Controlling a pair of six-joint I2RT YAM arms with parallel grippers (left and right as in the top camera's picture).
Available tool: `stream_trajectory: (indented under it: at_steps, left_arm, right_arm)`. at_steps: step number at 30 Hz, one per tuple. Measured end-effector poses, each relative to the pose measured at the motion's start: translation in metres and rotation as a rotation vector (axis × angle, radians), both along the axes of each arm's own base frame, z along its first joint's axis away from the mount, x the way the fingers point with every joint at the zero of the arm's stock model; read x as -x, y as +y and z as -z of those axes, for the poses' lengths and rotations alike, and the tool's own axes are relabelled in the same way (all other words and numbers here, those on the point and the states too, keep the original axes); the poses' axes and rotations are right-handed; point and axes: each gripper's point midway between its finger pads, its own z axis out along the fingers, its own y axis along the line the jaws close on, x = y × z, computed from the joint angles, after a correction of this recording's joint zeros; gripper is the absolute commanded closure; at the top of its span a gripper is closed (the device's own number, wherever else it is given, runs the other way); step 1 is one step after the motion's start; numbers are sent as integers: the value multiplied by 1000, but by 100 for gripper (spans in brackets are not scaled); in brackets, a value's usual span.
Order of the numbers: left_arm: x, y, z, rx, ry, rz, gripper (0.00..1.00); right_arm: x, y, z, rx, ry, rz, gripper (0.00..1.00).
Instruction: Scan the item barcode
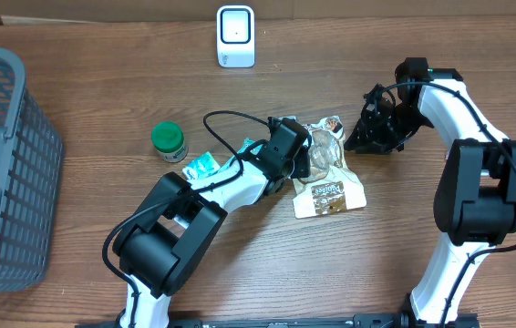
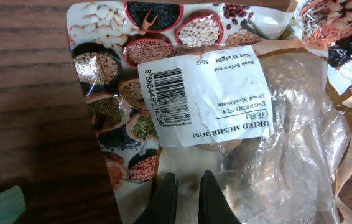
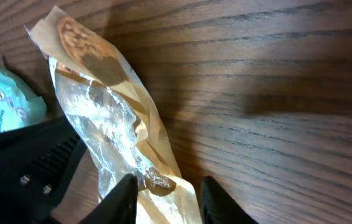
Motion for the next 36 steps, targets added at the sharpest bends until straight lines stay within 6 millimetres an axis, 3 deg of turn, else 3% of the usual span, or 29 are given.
stream_trajectory:
  at_steps: [3,9,25,30,36]
  left_arm:
    - [1,-1,0,8,8,-1,96]
    - [2,-2,0,15,14,2,96]
    - [3,-3,0,20,19,7,96]
    - [2,-2,0,18,19,3,96]
    - [1,0,0,18,20,-1,96]
  right_arm:
    - [0,0,1,-1,-8,-10,54]
    - [13,6,23,-43,-17,-48,47]
    - [35,55,29,-371,-123,-80,48]
    - [45,70,33,-360,-99,-120,86]
    - [49,68,38,-347,-84,-119,92]
